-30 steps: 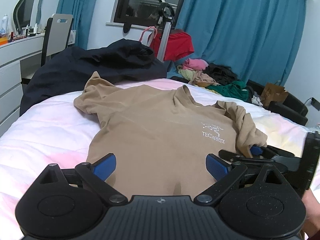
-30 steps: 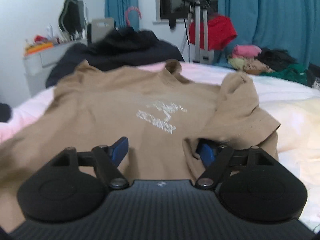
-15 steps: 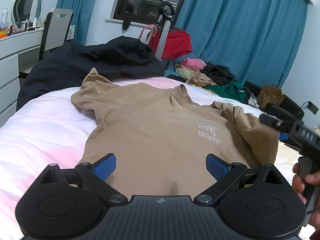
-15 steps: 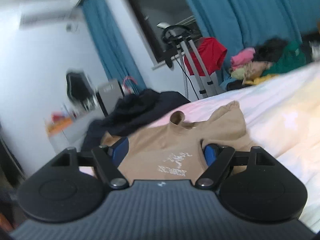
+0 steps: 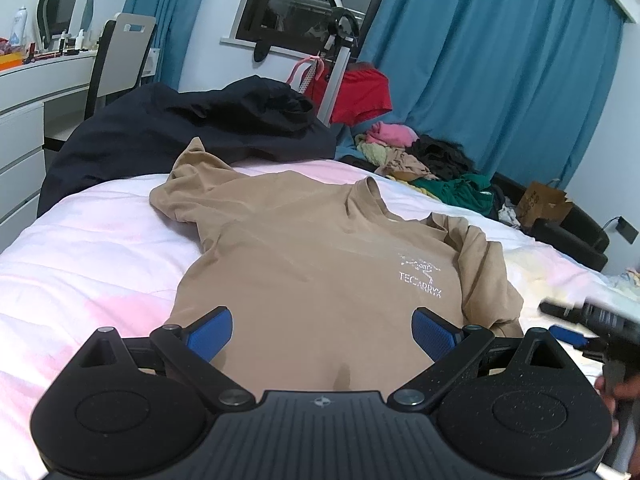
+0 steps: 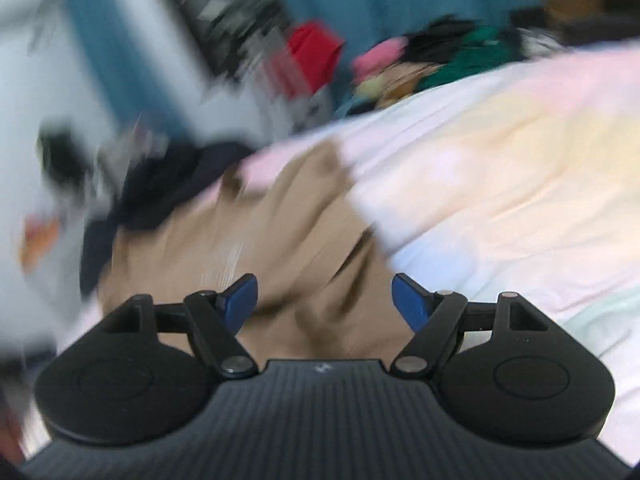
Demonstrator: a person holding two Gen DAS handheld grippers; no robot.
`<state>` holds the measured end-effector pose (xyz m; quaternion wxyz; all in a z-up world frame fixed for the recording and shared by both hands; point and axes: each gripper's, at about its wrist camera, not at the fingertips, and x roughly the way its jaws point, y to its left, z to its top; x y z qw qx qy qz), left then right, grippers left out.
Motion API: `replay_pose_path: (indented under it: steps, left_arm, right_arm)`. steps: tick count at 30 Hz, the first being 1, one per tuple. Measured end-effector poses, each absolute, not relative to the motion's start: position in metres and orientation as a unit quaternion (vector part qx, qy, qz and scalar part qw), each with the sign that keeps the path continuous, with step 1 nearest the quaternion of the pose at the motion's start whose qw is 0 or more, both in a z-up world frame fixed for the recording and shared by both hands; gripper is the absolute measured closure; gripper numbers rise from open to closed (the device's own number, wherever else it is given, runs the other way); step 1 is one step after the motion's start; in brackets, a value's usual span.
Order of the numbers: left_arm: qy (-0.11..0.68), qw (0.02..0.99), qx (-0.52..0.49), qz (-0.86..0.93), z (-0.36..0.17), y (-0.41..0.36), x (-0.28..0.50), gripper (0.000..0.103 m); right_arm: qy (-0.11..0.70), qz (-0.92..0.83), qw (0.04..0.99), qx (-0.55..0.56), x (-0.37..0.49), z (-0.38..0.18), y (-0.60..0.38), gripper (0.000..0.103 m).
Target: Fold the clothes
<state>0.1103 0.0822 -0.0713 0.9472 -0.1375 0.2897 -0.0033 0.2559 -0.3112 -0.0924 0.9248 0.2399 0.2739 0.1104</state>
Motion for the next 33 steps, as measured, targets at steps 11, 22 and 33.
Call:
replay_pose_path:
  steps: [11, 22, 33]
  left_arm:
    - [0.291, 0.947, -0.135, 0.007, -0.073, 0.079, 0.113, 0.006]
    - [0.288, 0.946, -0.149, -0.011, -0.069, 0.081, 0.111, 0.006]
    - [0.289, 0.945, -0.155, -0.014, -0.069, 0.081, 0.113, 0.006]
  right_arm:
    - [0.280, 0.114, 0.915, 0.268, 0.317, -0.124, -0.306, 0.089]
    - [0.250, 0.003, 0.962, 0.110, 0.343, -0.050, -0.361, 0.095]
    - [0.226, -0.164, 0.937, 0.212, 0.332, -0.066, -0.455, 0.088]
